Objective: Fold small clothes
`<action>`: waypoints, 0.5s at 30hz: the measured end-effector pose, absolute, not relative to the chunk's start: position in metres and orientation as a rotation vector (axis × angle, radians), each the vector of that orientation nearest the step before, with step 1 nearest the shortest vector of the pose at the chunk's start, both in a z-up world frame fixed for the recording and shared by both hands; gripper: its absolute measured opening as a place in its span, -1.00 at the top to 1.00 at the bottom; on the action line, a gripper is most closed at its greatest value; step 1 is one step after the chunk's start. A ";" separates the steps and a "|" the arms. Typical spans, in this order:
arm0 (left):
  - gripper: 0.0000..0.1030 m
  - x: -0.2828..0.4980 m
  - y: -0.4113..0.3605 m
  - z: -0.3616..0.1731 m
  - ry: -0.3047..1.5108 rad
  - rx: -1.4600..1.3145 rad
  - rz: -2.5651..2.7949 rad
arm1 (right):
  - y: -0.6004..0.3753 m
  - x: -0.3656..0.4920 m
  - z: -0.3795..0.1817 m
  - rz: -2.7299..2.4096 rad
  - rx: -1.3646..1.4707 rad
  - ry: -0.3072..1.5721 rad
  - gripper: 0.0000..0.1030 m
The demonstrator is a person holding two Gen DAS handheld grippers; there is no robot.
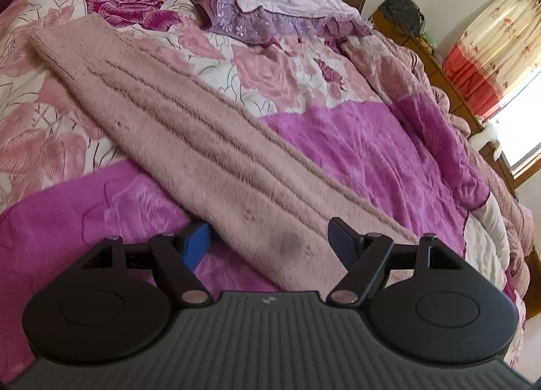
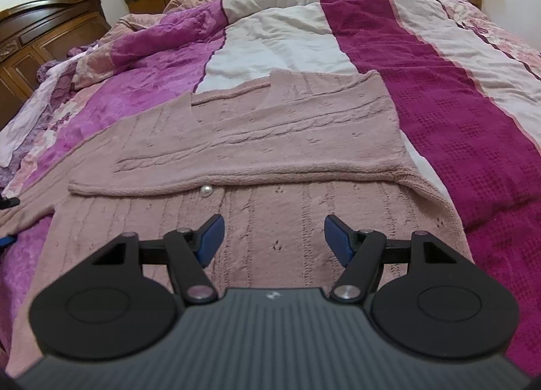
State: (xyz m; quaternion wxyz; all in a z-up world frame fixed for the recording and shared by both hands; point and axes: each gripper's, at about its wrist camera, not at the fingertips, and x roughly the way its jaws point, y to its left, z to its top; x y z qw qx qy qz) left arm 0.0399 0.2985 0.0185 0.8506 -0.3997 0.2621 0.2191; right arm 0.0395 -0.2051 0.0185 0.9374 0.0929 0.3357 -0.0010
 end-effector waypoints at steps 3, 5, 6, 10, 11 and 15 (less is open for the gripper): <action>-0.54 0.043 0.302 0.017 0.540 -0.832 0.458 | -0.207 0.039 0.018 -0.004 0.185 0.680 -0.31; -0.54 0.047 0.303 0.018 0.537 -0.819 0.461 | -0.208 0.039 0.017 -0.006 0.188 0.684 -0.31; -0.54 0.049 0.303 0.018 0.536 -0.810 0.463 | -0.208 0.039 0.017 -0.006 0.191 0.687 -0.31; -0.51 0.056 0.304 0.018 0.528 -0.782 0.475 | -0.210 0.040 0.014 -0.010 0.198 0.691 -0.31; -0.50 0.058 0.304 0.019 0.527 -0.772 0.478 | -0.211 0.041 0.014 -0.010 0.200 0.691 -0.31; -0.40 0.059 0.303 0.021 0.515 -0.776 0.473 | -0.213 0.040 0.013 -0.015 0.207 0.693 -0.31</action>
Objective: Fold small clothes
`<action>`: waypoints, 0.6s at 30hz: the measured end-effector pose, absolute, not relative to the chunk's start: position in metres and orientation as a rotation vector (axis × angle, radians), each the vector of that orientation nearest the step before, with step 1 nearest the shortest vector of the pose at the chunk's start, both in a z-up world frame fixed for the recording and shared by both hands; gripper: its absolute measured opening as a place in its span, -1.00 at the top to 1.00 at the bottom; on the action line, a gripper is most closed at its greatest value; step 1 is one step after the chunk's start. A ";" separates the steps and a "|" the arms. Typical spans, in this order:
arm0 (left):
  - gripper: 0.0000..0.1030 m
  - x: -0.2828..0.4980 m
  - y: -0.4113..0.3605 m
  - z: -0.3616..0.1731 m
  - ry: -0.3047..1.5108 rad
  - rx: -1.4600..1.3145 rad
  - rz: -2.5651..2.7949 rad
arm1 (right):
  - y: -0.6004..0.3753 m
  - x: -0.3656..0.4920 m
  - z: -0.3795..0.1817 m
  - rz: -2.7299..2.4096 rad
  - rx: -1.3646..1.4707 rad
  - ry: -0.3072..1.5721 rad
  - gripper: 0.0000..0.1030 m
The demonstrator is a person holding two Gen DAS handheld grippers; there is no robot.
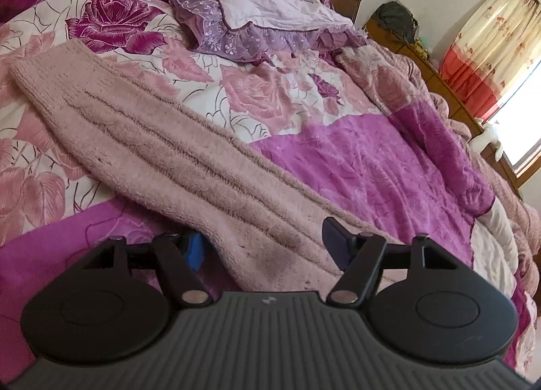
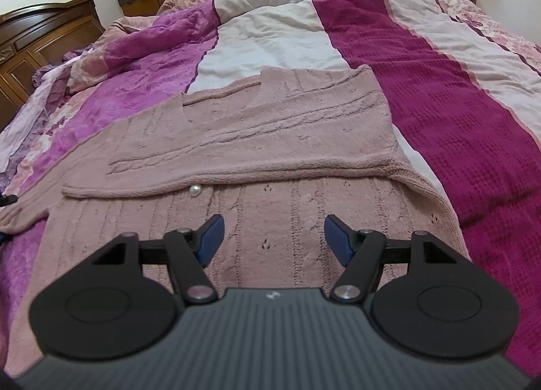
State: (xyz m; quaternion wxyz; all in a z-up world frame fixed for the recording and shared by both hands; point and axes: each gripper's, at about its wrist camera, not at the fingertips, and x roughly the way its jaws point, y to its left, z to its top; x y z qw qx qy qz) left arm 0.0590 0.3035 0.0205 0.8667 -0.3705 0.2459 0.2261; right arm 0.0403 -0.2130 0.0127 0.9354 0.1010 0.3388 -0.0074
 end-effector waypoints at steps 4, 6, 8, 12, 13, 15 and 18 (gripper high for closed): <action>0.34 0.065 0.308 0.018 0.529 -0.747 0.487 | -0.213 0.041 0.012 -0.015 0.210 0.695 -0.31; 0.72 0.067 0.311 0.020 0.539 -0.711 0.467 | -0.214 0.040 0.013 -0.013 0.210 0.688 -0.31; 0.76 0.065 0.309 0.027 0.517 -0.672 0.447 | -0.215 0.039 0.014 -0.014 0.210 0.680 -0.31; 0.81 0.060 0.295 0.049 0.450 -0.592 0.405 | -0.217 0.038 0.015 -0.017 0.227 0.672 -0.31; 0.81 0.059 0.291 0.056 0.432 -0.581 0.386 | -0.218 0.037 0.016 -0.014 0.230 0.668 -0.31; 0.82 0.057 0.281 0.071 0.394 -0.564 0.341 | -0.218 0.035 0.018 -0.011 0.227 0.659 -0.31; 0.82 0.056 0.262 0.094 0.346 -0.536 0.275 | -0.220 0.032 0.021 -0.013 0.233 0.645 -0.31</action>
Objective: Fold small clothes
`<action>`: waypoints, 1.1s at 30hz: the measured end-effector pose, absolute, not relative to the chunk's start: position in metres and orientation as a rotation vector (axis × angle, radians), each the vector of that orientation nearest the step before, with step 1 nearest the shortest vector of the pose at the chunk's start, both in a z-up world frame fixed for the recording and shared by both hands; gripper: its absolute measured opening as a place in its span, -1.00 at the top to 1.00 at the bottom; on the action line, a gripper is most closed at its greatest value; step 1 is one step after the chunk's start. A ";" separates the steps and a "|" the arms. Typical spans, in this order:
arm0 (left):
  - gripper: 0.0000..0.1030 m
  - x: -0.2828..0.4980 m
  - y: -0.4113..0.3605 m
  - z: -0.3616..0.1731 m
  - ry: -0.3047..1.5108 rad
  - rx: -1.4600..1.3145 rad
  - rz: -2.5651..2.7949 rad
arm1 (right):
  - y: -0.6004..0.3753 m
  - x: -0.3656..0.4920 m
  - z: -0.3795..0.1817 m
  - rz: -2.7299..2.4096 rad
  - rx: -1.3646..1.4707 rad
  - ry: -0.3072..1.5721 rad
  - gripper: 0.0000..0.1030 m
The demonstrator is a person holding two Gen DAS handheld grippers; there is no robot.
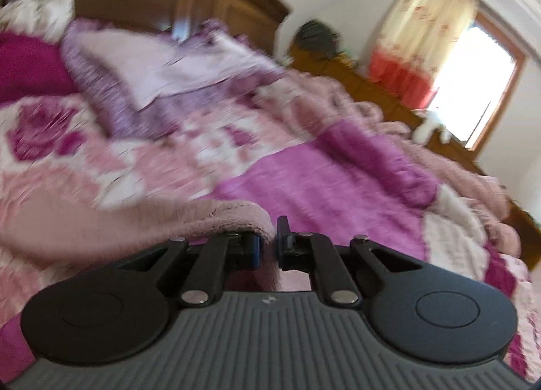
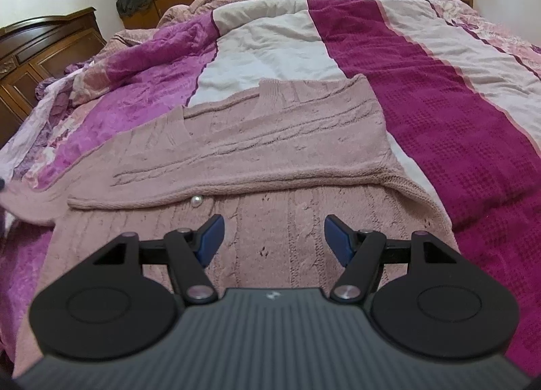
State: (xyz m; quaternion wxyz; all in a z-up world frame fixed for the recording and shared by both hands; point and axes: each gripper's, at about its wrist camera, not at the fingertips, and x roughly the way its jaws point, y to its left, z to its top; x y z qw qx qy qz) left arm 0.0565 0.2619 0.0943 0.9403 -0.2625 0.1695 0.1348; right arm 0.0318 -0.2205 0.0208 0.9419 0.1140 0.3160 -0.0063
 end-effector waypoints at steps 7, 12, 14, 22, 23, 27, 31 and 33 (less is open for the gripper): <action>0.82 0.065 0.202 0.139 0.298 -0.463 0.129 | -0.230 0.026 0.024 -0.027 0.268 0.625 -0.31; 0.81 0.073 0.147 0.156 0.297 -0.413 0.041 | -0.236 0.023 0.027 -0.029 0.288 0.609 -0.31; 0.81 0.077 0.126 0.159 0.304 -0.397 0.005 | -0.239 0.021 0.028 -0.031 0.296 0.602 -0.31; 0.81 0.101 0.036 0.137 0.396 -0.313 -0.107 | -0.252 0.021 0.023 -0.037 0.339 0.596 -0.31; 0.81 0.105 0.025 0.130 0.418 -0.303 -0.119 | -0.252 0.021 0.023 -0.037 0.341 0.596 -0.31; 0.81 0.120 -0.010 0.098 0.507 -0.267 -0.157 | -0.259 0.022 0.020 -0.045 0.350 0.596 -0.31; 0.81 0.132 -0.035 0.066 0.586 -0.210 -0.188 | -0.266 0.024 0.015 -0.051 0.370 0.602 -0.31; 0.80 0.138 -0.046 0.050 0.639 -0.182 -0.196 | -0.269 0.024 0.013 -0.053 0.378 0.605 -0.31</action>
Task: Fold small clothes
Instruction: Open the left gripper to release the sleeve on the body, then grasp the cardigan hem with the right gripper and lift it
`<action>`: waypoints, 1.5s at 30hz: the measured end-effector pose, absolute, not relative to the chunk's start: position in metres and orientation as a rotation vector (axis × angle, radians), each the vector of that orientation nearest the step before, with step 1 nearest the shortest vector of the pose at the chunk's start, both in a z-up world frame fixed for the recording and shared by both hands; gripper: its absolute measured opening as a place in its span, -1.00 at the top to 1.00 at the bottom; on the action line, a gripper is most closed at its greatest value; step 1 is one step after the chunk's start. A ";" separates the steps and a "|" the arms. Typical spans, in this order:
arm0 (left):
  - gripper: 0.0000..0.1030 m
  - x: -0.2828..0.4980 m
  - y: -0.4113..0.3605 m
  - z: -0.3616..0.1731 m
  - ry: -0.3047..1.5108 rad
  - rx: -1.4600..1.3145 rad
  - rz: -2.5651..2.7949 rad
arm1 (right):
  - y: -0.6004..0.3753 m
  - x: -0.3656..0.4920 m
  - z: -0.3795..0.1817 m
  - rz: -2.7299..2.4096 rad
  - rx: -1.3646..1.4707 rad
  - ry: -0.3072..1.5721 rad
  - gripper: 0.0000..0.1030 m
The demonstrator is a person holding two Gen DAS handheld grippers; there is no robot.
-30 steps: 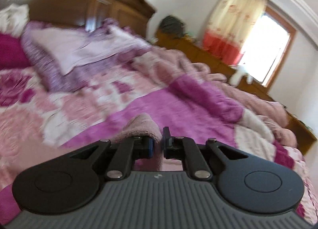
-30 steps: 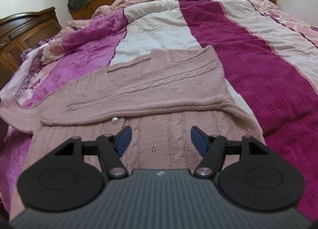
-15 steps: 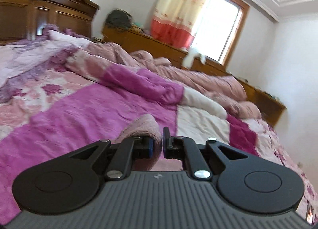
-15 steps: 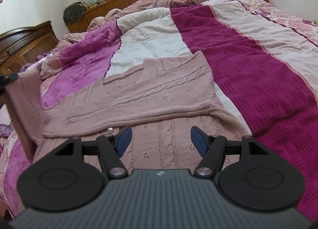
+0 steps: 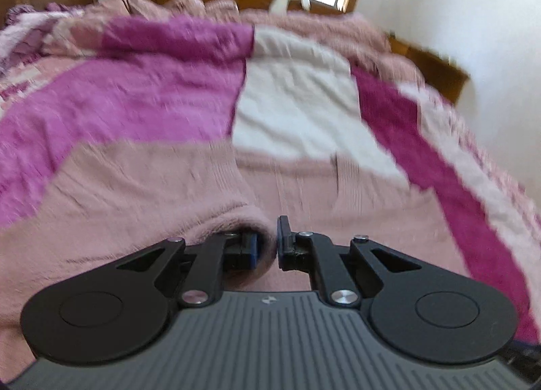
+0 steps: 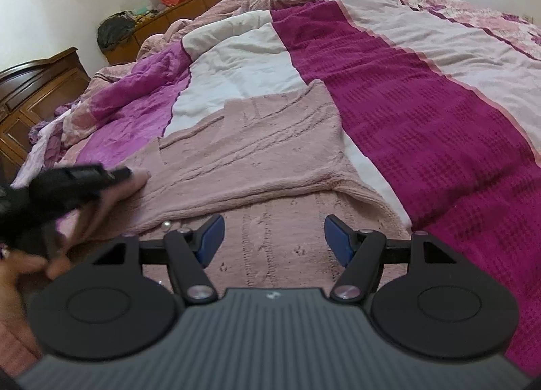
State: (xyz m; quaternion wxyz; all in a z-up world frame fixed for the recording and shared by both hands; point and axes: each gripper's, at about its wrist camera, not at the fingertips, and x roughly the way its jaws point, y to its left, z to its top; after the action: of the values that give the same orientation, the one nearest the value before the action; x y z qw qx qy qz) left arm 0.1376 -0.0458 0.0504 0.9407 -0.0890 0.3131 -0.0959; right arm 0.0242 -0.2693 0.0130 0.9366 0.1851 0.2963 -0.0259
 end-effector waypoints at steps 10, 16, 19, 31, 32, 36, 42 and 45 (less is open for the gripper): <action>0.01 0.146 -0.050 0.023 0.751 -0.171 -0.257 | -0.275 0.026 0.006 -0.057 0.404 0.618 -0.31; -0.22 0.134 -0.052 0.038 0.786 -0.166 -0.269 | -0.270 0.023 0.012 -0.038 0.384 0.601 -0.31; -0.25 0.120 -0.044 0.045 0.795 -0.171 -0.269 | -0.269 0.022 0.014 -0.033 0.386 0.594 -0.31; -0.26 0.048 0.040 0.067 0.844 -0.133 -0.076 | -0.233 0.027 0.032 0.089 0.310 0.579 -0.31; -0.26 0.043 0.049 0.069 0.845 -0.136 -0.056 | -0.228 0.028 0.035 0.114 0.304 0.581 -0.31; -0.26 0.027 0.078 0.073 0.850 -0.138 0.030 | -0.204 0.035 0.047 0.231 0.303 0.590 -0.31; -0.26 0.005 0.109 0.073 0.863 -0.142 0.110 | -0.148 0.046 0.056 0.374 0.175 0.611 -0.31; -0.26 -0.003 0.119 0.072 0.868 -0.145 0.144 | -0.120 0.052 0.057 0.437 0.115 0.621 -0.31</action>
State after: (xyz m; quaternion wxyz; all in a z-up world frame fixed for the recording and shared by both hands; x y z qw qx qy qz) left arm -0.0029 0.1193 0.0722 0.9022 -0.0699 0.4200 0.0697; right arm 0.0524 -0.1203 0.0572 0.9271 0.0562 0.3030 0.2133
